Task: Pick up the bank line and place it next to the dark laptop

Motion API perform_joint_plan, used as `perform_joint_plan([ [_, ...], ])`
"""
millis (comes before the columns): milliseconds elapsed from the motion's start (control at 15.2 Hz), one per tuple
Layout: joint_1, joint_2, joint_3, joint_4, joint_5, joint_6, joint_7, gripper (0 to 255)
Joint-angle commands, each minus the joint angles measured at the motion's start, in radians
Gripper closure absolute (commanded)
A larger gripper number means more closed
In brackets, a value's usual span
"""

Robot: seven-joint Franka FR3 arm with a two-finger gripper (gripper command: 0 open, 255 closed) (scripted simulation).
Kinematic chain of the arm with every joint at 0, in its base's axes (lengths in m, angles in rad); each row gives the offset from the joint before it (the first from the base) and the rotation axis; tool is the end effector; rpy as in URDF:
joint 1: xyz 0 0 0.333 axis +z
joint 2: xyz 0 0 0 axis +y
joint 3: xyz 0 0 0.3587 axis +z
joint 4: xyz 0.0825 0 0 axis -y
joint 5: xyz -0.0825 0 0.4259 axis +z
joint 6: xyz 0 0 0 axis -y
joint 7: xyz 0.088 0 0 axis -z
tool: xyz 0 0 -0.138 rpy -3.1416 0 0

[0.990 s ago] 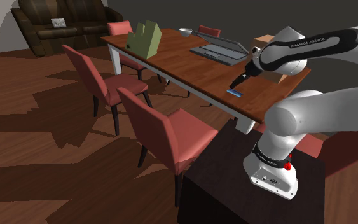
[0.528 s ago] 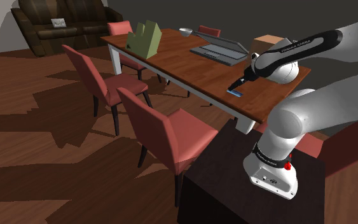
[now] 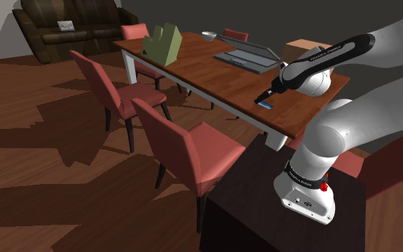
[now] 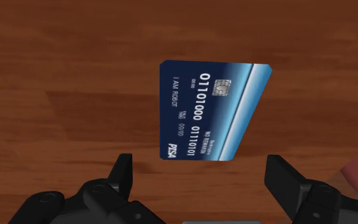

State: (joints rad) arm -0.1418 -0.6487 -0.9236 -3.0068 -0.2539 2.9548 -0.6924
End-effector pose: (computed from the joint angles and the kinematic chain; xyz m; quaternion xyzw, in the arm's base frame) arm 0.2365 -0.2664 0.2944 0.9560 -0.0571 0.2871 0.0191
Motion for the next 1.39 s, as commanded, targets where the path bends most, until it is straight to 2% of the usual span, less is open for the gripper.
perform_joint_plan([
  [0,0.000,0.000,0.000,0.000,0.000,0.001,0.000,0],
  [66,0.000,0.000,0.000,0.000,0.000,0.000,0.000,0],
  [132,0.000,0.000,0.000,0.000,0.000,0.000,0.000,255],
  [726,0.000,0.000,0.000,0.000,0.000,0.001,0.000,255],
  [990,-0.055,-0.061,0.071,0.015,-0.009,-0.086,0.034,255],
  [1320,-0.098,-0.132,0.140,0.042,-0.011,-0.188,0.069,255],
])
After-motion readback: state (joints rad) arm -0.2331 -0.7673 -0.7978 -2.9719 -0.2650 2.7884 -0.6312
